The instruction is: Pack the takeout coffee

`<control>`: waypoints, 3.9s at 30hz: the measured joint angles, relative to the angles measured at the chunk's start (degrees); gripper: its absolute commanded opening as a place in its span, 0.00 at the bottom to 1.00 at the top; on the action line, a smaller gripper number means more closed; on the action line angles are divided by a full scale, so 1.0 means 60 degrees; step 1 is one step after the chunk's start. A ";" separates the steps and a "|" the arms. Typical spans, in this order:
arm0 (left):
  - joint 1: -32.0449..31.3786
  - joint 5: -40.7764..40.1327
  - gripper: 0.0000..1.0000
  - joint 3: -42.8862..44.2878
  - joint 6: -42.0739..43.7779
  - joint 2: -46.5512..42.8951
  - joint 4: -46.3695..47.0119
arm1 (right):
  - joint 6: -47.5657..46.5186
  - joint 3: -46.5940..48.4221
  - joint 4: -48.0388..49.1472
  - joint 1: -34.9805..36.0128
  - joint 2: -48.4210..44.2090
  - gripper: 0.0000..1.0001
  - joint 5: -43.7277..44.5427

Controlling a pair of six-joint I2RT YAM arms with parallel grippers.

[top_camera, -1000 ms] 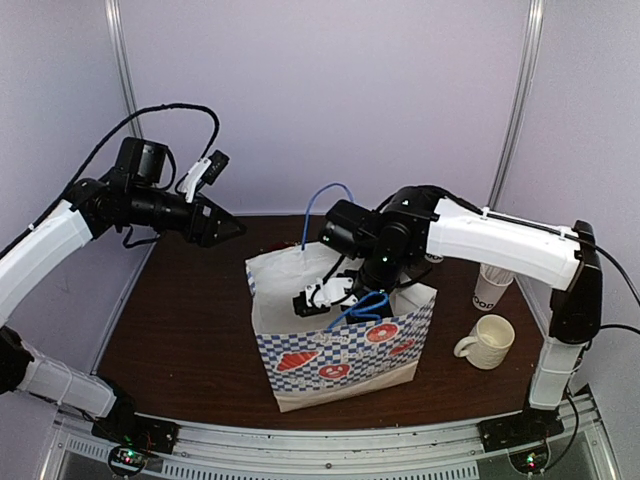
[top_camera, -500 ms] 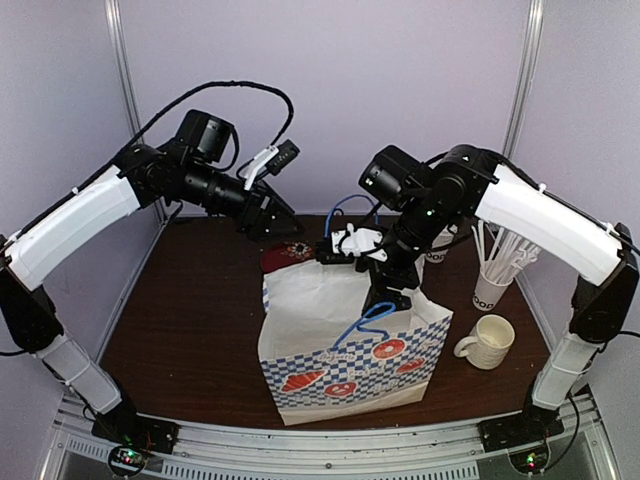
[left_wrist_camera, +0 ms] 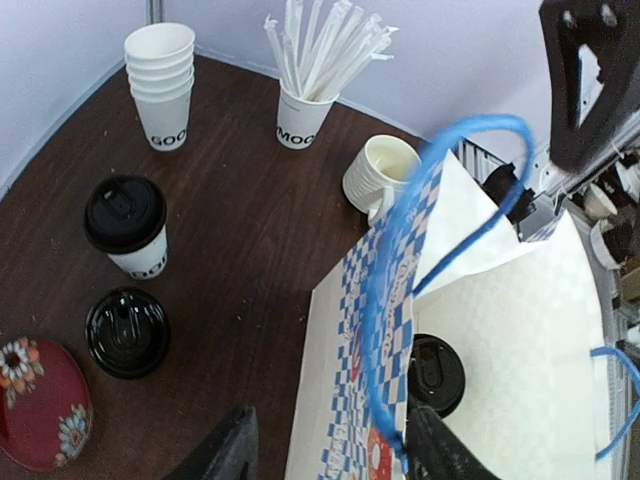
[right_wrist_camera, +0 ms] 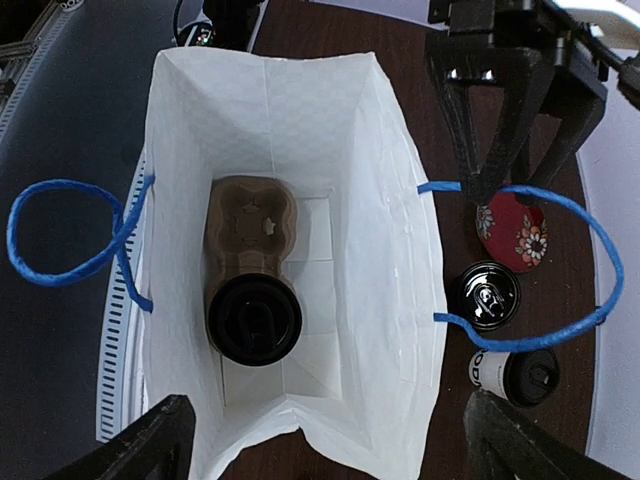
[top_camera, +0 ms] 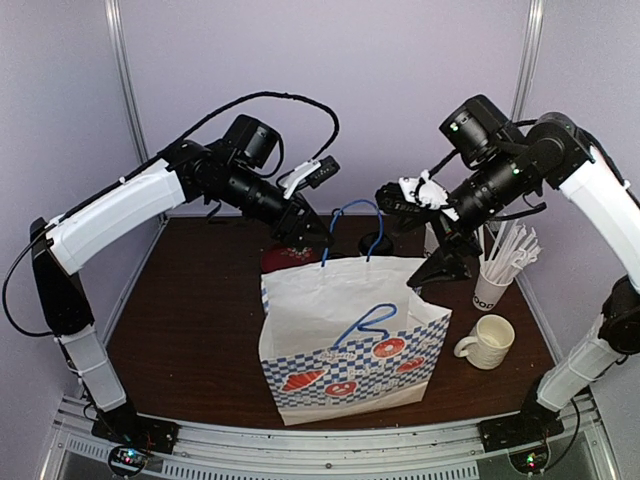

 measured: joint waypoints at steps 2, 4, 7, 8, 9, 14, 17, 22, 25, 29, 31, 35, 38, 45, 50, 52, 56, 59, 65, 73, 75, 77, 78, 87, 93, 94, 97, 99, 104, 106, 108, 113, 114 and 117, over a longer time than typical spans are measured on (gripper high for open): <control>0.0004 0.0160 0.20 0.0262 -0.0091 0.0291 0.0018 | -0.0131 0.0171 -0.0135 -0.0317 -0.0259 0.97 -0.0237; 0.0004 0.0244 0.05 0.0466 -0.0091 0.0514 0.0040 | -0.0164 0.0189 -0.0200 -0.0681 -0.0525 0.96 -0.0393; 0.0004 0.0233 0.00 0.0667 -0.0062 0.0634 0.0015 | -0.0120 0.0149 -0.0120 -0.1559 -0.0903 0.95 -0.0641; 0.0004 0.0193 0.00 0.0758 0.0022 0.0637 -0.0055 | -0.0084 0.0084 -0.0026 -0.1931 -0.1045 0.95 -0.0685; 0.0004 0.0135 0.00 0.0933 0.0120 0.0637 -0.0186 | -0.0011 -0.0033 0.0135 -0.2324 -0.1191 0.95 -0.0718; 0.0011 -0.0313 0.00 0.1548 0.0612 0.0532 -0.0645 | 0.0554 -0.1118 0.1049 -0.3712 -0.1723 0.96 -0.0892; 0.0015 -0.0743 0.00 0.1515 0.0885 0.0266 -0.0882 | 0.0860 -0.1796 0.1515 -0.4040 -0.1745 0.96 -0.1020; 0.0025 -0.1093 0.00 0.1235 0.1071 -0.0273 -0.0940 | 0.1213 -0.2492 0.2004 -0.4240 -0.1676 0.96 -0.1235; 0.0022 -0.1042 0.00 0.0845 0.1056 -0.0565 -0.0929 | 0.1359 -0.2590 0.2226 -0.4273 -0.1676 0.96 -0.1337; 0.0000 -0.0783 0.00 -0.0044 0.0798 -0.1067 -0.0747 | 0.1395 -0.2645 0.2397 -0.4309 -0.1676 0.97 -0.1370; -0.0058 -0.0667 0.00 -0.0441 0.0630 -0.1308 -0.0605 | 0.1395 -0.2739 0.2470 -0.4335 -0.1676 0.97 -0.1362; -0.0517 -0.0590 0.00 -0.1399 0.0135 -0.1945 -0.0004 | 0.1399 -0.2925 0.2543 -0.4393 -0.1628 0.97 -0.1322; -0.1166 -0.0619 0.00 -0.1668 -0.0168 -0.2193 0.0215 | 0.1399 -0.2925 0.2616 -0.4462 -0.1508 0.97 -0.1311; -0.2200 -0.0583 0.00 -0.2299 -0.0659 -0.2677 0.0674 | 0.1399 -0.2962 0.2656 -0.4535 -0.1330 0.97 -0.1293; -0.2820 -0.0459 0.00 -0.2805 -0.0958 -0.2721 0.0849 | 0.1399 -0.2969 0.2656 -0.4539 -0.1202 0.98 -0.1293; -0.3147 -0.0401 0.00 -0.2896 -0.1045 -0.2718 0.0845 | 0.1399 -0.2969 0.2652 -0.4535 -0.1166 0.98 -0.1297; -0.3759 -0.0211 0.00 -0.2900 -0.1217 -0.2714 0.0863 | 0.1399 -0.2969 0.2648 -0.4535 -0.1096 0.98 -0.1300; -0.4007 -0.0022 0.00 -0.2900 -0.1348 -0.2714 0.0856 | 0.1399 -0.2969 0.2645 -0.4535 -0.1031 0.98 -0.1311; -0.4011 -0.0055 0.00 -0.2900 -0.1381 -0.2714 0.0849 | 0.1399 -0.2969 0.2630 -0.4539 -0.0958 0.98 -0.1341; -0.4011 -0.0448 0.00 -0.2714 -0.1140 -0.2543 0.0663 | 0.1395 -0.2962 0.2561 -0.4539 -0.0958 0.98 -0.1490; -0.4014 -0.0583 0.00 -0.2637 -0.1038 -0.2495 0.0554 | 0.1395 -0.2958 0.2517 -0.4535 -0.0962 0.98 -0.1526; -0.4014 -0.0707 0.00 -0.2550 -0.0947 -0.2488 0.0452 | 0.1392 -0.2958 0.2477 -0.4539 -0.0962 0.97 -0.1545; -0.4011 -0.0725 0.00 -0.2514 -0.0914 -0.2488 0.0437 | 0.1392 -0.2958 0.2452 -0.4539 -0.0962 0.97 -0.1548; -0.4025 0.0197 0.00 -0.2444 -0.0878 -0.2412 0.0484 | 0.1064 -0.3173 0.1949 -0.4539 -0.1228 0.96 -0.2157; -0.4237 0.0466 0.00 -0.2834 -0.0991 -0.2233 0.0495 | 0.0820 -0.3719 0.1515 -0.4539 -0.1628 0.96 -0.2251; -0.4269 0.0466 0.00 -0.2856 -0.0998 -0.2218 0.0488 | 0.0794 -0.3727 0.1479 -0.4539 -0.1625 0.96 -0.2266; -0.4346 0.0459 0.00 -0.2867 -0.1005 -0.2215 0.0499 | 0.0743 -0.3727 0.1417 -0.4539 -0.1625 0.96 -0.2382; -0.4360 0.0452 0.00 -0.2867 -0.1005 -0.2215 0.0495 | 0.0699 -0.3727 0.1377 -0.4539 -0.1625 0.96 -0.2514; -0.4364 -0.0033 0.00 -0.2688 -0.0820 -0.2215 0.0310 | 0.0663 -0.3730 0.1373 -0.4539 -0.1625 0.96 -0.2710; -0.4313 -0.0481 0.00 -0.2412 -0.0601 -0.2215 0.0106 | 0.0718 -0.3741 0.1424 -0.4539 -0.1625 0.95 -0.2721; -0.4116 -0.0831 0.00 -0.2157 -0.0401 -0.2215 -0.0113 | 0.0863 -0.3778 0.1570 -0.4539 -0.1603 0.95 -0.2703; -0.2637 -0.1545 0.00 -0.1942 0.0142 -0.2280 -0.0306 | 0.1209 -0.3778 0.1883 -0.4539 -0.1373 0.95 -0.2495; -0.2364 -0.1676 0.00 -0.1942 0.0226 -0.2291 -0.0295 | 0.1308 -0.3778 0.1971 -0.4539 -0.1311 0.95 -0.2444; -0.1373 -0.2127 0.00 -0.1945 0.0521 -0.2317 -0.0262 | 0.1519 -0.3778 0.2211 -0.4539 -0.1140 0.95 -0.2273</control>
